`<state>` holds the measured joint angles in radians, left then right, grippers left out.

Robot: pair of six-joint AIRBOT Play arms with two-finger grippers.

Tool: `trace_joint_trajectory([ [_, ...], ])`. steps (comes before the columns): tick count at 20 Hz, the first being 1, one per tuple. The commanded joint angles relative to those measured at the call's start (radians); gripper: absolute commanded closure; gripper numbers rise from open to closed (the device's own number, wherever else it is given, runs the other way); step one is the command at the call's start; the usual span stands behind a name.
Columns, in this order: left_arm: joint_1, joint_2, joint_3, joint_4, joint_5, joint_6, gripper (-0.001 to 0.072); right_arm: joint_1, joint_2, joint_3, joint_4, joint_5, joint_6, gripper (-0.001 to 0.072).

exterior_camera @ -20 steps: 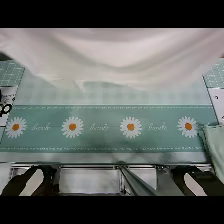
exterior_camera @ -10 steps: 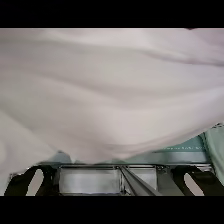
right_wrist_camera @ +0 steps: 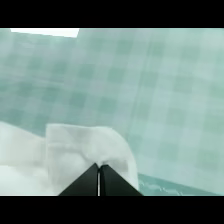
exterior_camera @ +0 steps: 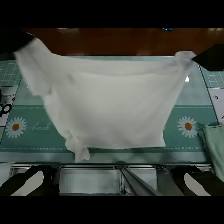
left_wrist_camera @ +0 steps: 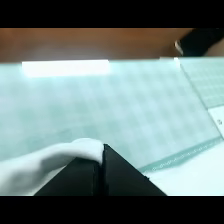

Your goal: Fold the shirts.

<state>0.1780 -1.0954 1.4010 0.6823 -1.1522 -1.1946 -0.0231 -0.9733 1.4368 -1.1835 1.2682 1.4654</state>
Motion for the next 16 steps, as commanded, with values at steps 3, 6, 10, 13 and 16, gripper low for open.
trace_joint_trajectory([
  [3,-0.097,-0.423,0.062,-0.021,0.22,0.031,0.0691,0.0,-0.344,0.021,0.083,-0.254,-0.007,0.0689],
  [6,-0.109,-0.562,0.114,-0.087,0.205,0.031,0.0691,0.0,-0.5,0.082,0.15,-0.307,0.005,0.0688],
  [10,-0.099,-0.615,0.114,-0.097,0.093,0.027,0.0205,-0.011,-0.588,0.089,0.154,-0.31,0.079,0.03],
  [13,0.015,-0.61,0.168,0.12,-0.174,-0.089,0.0201,-0.101,-0.55,0.126,0.15,-0.075,0.05,0.03],
  [16,0.203,-0.534,0.068,0.229,-0.319,-0.119,0.0201,-0.219,-0.447,0.083,0.006,0.084,0.066,0.03],
])
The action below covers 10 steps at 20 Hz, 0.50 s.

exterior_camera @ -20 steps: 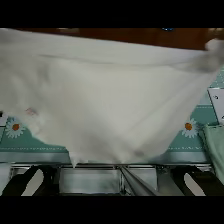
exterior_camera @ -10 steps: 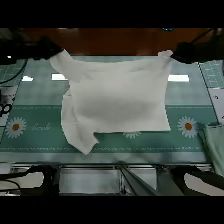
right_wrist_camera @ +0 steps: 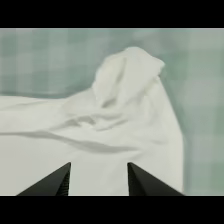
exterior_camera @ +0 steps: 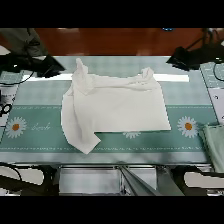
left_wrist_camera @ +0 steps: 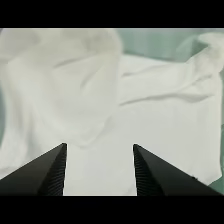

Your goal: Fold the shirts.

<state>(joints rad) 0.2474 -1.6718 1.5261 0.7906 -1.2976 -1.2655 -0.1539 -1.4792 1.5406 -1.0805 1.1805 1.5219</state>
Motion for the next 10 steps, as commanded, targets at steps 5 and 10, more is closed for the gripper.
trace_joint_trajectory([
  [5,0.357,0.309,-0.723,0.091,-0.011,0.037,0.0201,-0.249,0.407,-0.594,-0.014,-0.005,-0.023,0.03],
  [10,0.412,0.34,-0.95,-0.018,0.045,0.087,0.0201,-0.276,0.652,-1.031,0.361,-0.046,-0.219,0.03],
])
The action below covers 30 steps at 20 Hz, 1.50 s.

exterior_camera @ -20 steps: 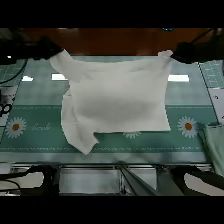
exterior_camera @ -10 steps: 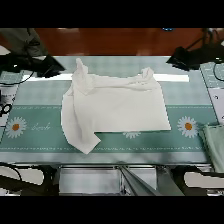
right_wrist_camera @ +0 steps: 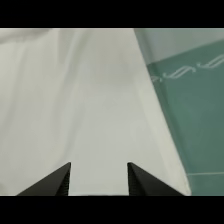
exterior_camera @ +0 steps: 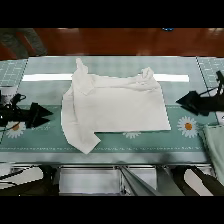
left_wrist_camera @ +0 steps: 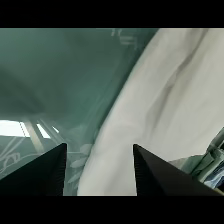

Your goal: Fold the shirts.

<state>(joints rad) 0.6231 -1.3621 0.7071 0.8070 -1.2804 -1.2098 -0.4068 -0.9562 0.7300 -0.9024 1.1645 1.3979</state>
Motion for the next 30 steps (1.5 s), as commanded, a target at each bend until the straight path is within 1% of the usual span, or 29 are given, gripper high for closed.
trace_joint_trajectory([
  [1,0.028,0.03,-0.131,-0.027,0.028,0.028,0.0201,-0.023,0.148,-0.244,0.185,-0.026,-0.101,0.03],
  [4,-0.039,0.027,-0.131,-0.029,0.042,0.027,0.0202,-0.023,0.159,-0.261,0.174,-0.014,-0.113,0.03],
  [8,-0.206,-0.006,-0.13,-0.044,0.104,0.019,0.0202,-0.023,0.159,-0.261,0.175,-0.02,-0.112,0.03],
  [9,-0.242,-0.014,-0.13,-0.048,0.126,0.019,0.0216,-0.023,0.159,-0.261,0.174,-0.019,-0.112,0.03],
  [10,-0.269,-0.021,-0.128,-0.048,0.137,0.02,0.0371,-0.023,0.159,-0.26,0.175,-0.019,-0.112,0.03],
  [11,-0.285,-0.024,-0.124,-0.048,0.145,0.021,0.0695,-0.024,0.159,-0.26,0.174,-0.022,-0.113,0.03],
  [14,-0.28,-0.023,-0.104,-0.047,0.126,0.025,0.0691,-0.084,0.159,-0.252,0.068,-0.07,-0.114,0.03],
  [16,-0.279,-0.02,-0.095,-0.045,0.117,0.025,0.0691,-0.166,0.159,-0.267,-0.076,-0.05,-0.047,0.03],
  [17,-0.279,-0.02,-0.094,-0.045,0.119,0.026,0.0691,-0.197,0.159,-0.285,-0.113,-0.025,-0.026,0.03],
  [18,-0.279,-0.02,-0.094,-0.045,0.121,0.039,0.0691,-0.222,0.159,-0.307,-0.122,0.001,-0.031,0.03],
  [20,-0.279,-0.021,-0.094,-0.045,0.121,0.048,0.0691,-0.234,0.159,-0.341,-0.136,-0.009,-0.034,0.03],
  [22,-0.279,-0.021,-0.095,-0.044,0.132,0.051,0.0691,-0.234,0.153,-0.346,-0.13,-0.013,-0.034,0.03],
  [24,-0.28,-0.021,-0.095,-0.044,0.148,0.05,0.0691,-0.233,0.109,-0.346,-0.109,-0.014,-0.042,0.03],
  [28,-0.28,-0.021,-0.095,-0.045,0.154,0.05,0.0691,-0.233,-0.02,-0.345,0.034,-0.045,-0.103,0.0301],
  [30,-0.28,-0.021,-0.095,-0.045,0.155,0.05,0.0691,-0.233,-0.091,-0.344,0.056,-0.069,-0.114,0.0301],
])
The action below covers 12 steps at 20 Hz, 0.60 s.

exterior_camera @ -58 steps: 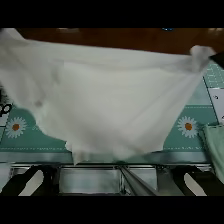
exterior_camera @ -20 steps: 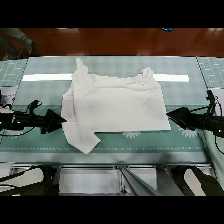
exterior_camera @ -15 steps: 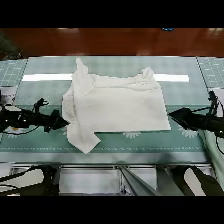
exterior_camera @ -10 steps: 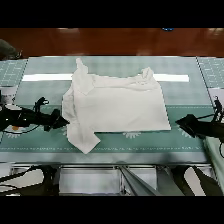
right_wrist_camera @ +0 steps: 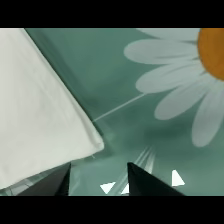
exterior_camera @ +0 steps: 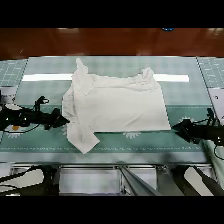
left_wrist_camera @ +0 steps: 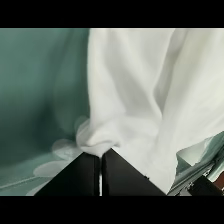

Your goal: Fold the shirts.

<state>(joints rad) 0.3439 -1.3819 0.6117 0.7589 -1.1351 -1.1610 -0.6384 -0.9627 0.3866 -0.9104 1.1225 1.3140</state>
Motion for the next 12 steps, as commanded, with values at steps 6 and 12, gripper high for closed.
trace_joint_trajectory([
  [6,-0.002,-0.001,0.001,0.003,0.01,0.002,0.0691,0.156,-0.237,0.022,0.244,-0.145,-0.081,0.0321],
  [12,0.002,0.014,0.126,-0.012,-0.058,0.001,0.0691,0.343,-0.258,0.327,0.192,-0.041,-0.084,0.0688],
])
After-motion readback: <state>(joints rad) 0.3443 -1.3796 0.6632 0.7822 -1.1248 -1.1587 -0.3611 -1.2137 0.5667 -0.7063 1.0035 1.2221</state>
